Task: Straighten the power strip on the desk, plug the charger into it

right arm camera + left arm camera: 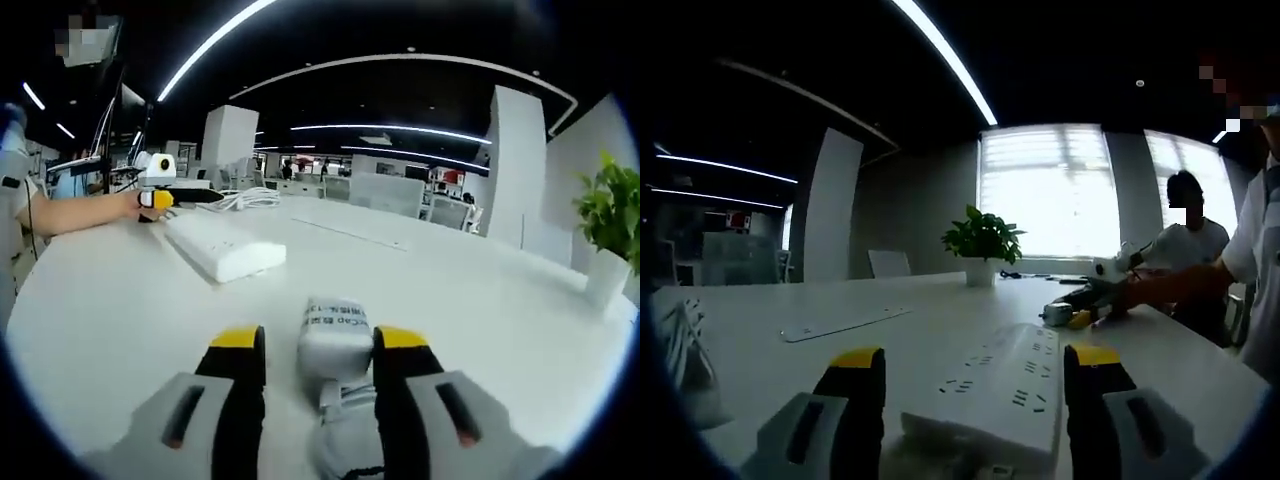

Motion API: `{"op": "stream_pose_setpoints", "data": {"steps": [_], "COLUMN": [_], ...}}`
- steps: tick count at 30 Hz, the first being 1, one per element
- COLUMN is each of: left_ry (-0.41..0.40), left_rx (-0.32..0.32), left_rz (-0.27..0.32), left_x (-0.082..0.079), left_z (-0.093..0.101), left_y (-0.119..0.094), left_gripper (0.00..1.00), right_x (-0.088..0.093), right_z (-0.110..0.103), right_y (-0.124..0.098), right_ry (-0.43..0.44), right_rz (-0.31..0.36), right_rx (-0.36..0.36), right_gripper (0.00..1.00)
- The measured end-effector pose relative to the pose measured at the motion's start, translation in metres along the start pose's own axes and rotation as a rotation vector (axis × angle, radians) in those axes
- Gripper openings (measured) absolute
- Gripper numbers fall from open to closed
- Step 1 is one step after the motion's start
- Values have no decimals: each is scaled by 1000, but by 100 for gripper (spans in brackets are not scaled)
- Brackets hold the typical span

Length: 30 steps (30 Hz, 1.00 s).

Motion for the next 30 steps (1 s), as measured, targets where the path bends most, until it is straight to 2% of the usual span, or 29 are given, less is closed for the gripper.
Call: {"op": "stream_pose_setpoints", "data": {"steps": [2,5,6,14,20,26,30], "left_ry": [2,7,8,29,38,51,54], "left_rx": [-2,-3,-4,-9,-8,-10,-12], "left_rz": [-2,-5,-6,-20,-25,-30,-28], "left_x": [0,1,1,3,4,5,5], "left_z": [0,1,1,3,3,2,2], "left_y": [0,0,0,1,1,1,1], "left_gripper": [75,75,75,74,74,73,73], "right_x": [-2,-2,-1,0,-2,-8,-18], "right_z": [3,6,5,0,2,3,-9], "right_y": [1,5,7,6,-1,-7,-7], "right_ry": [53,58,46,75,254,332,413], "right_rz": [25,21,-1,1,12,44,20], "right_rx": [3,13,19,28,20,2,-86], "right_gripper": [36,31,30,29,28,28,28]}}
Point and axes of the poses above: the point that each gripper's makers call its tool centre point, and the gripper's own axes: y roughly forward along the fingers, z roughly to its right, x roughly out of its underside, the point moved 8 cm from there along -y, roughly backward along the fingers, and after that the axes turned 15 degrees about -x, right-handed, at the moved point
